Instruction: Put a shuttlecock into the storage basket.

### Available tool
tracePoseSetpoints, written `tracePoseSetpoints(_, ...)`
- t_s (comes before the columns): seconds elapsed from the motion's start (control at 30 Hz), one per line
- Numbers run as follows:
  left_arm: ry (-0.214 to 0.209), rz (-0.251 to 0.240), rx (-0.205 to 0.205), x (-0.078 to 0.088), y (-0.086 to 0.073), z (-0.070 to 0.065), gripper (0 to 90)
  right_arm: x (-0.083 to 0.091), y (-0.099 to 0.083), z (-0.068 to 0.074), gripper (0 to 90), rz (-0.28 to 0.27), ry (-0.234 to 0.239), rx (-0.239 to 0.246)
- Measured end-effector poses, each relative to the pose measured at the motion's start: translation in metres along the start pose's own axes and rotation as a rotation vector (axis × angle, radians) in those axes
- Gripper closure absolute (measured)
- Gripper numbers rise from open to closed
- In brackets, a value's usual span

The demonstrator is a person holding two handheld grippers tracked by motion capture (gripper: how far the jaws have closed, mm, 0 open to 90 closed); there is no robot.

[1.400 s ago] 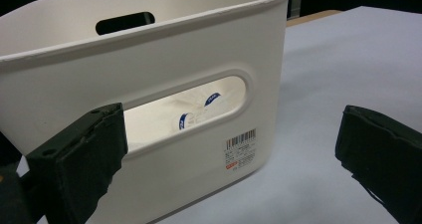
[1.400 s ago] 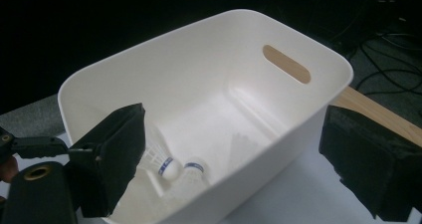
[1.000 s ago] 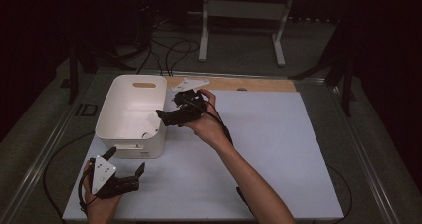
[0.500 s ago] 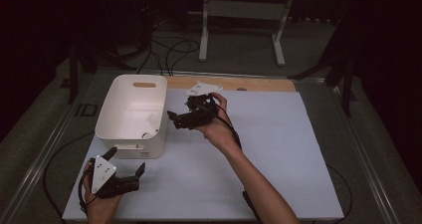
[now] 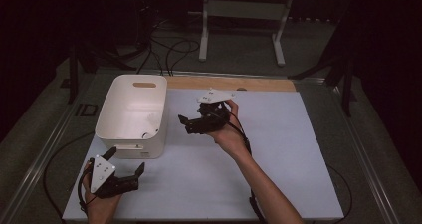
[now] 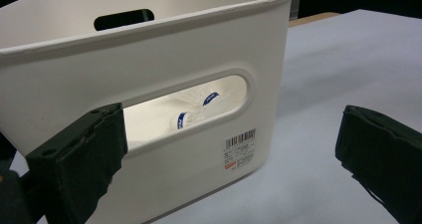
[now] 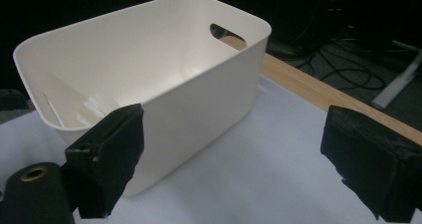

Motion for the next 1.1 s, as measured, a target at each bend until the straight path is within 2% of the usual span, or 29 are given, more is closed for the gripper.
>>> tracePoseSetpoints(0.23,-0.003,0.003,0.000,0.000,0.000,0.000,0.3,0.013,-0.009,-0.006,10.0,-0.021,-0.023,0.007)
tracePoseSetpoints(0.4,-0.003,0.001,0.008,0.000,0.000,0.001,0.3,0.020,-0.014,-0.011,9.9,-0.024,-0.036,-0.008)
tracePoseSetpoints(0.47,-0.007,0.000,0.021,0.000,-0.001,0.002,0.3,0.026,-0.020,-0.019,9.9,-0.033,-0.053,-0.023)
tracePoseSetpoints(0.57,-0.007,0.000,0.021,0.000,-0.001,0.002,0.3,0.028,-0.022,-0.021,9.9,-0.035,-0.051,-0.028)
tracePoseSetpoints(0.6,-0.008,0.000,0.022,0.000,-0.001,0.002,0.3,0.034,-0.028,-0.029,9.9,-0.040,-0.067,-0.043)
tracePoseSetpoints(0.83,-0.009,0.002,0.022,-0.001,-0.001,0.002,0.3,0.045,-0.043,-0.042,9.9,-0.035,-0.087,-0.061)
tracePoseSetpoints(1.1,-0.018,-0.003,0.043,0.000,-0.001,0.004,0.3,0.072,-0.066,-0.061,9.9,-0.048,-0.126,-0.080)
Point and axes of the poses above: each handheld gripper's, and its own axes: x roughly backward along the jaws, y roughly out of its top, z roughly to its left, the point moved 1 cm from there along -x, roughly forward along the jaws, and after that the axes turned 12 degrees about -x, right-handed, at the moved point
